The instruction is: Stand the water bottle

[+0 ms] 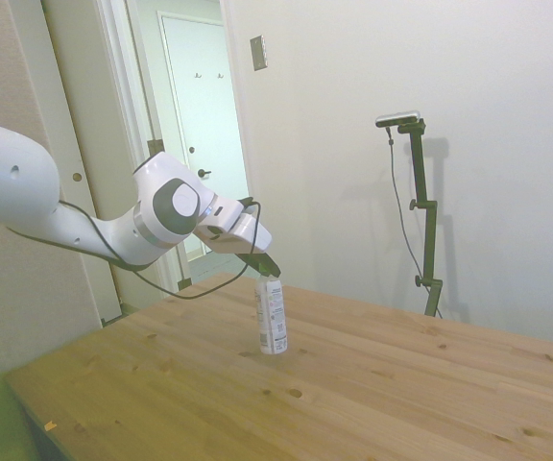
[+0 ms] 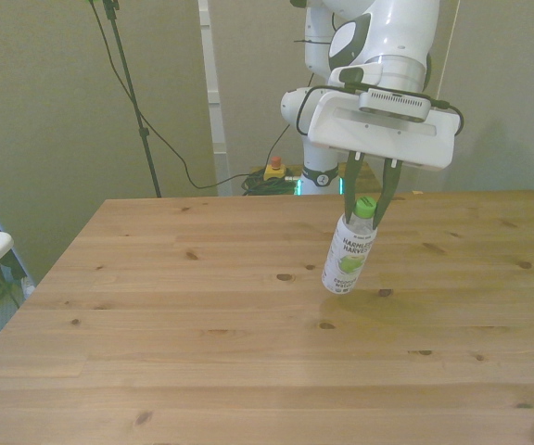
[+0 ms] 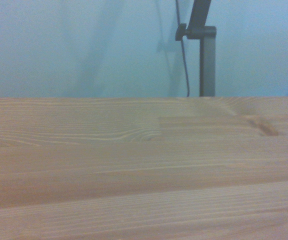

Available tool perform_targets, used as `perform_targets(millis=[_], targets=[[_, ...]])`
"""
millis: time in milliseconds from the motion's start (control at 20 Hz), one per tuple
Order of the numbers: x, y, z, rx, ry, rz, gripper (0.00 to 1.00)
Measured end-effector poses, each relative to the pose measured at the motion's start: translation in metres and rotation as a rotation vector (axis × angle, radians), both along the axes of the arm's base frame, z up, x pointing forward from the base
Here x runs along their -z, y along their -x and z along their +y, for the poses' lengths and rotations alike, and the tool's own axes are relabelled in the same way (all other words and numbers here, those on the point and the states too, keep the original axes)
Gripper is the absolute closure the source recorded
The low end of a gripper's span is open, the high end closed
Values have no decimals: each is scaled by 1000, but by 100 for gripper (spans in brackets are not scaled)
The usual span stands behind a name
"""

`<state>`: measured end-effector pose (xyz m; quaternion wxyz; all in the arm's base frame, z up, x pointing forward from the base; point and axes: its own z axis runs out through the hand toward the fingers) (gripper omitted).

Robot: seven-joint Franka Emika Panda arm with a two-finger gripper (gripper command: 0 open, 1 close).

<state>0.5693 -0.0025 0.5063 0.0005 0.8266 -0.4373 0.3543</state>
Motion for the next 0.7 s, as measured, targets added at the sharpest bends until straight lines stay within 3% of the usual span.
perform_targets(millis=[250, 700], targets=[[22, 22, -6, 40, 5, -72, 100], [41, 25, -17, 62, -58, -197, 100]])
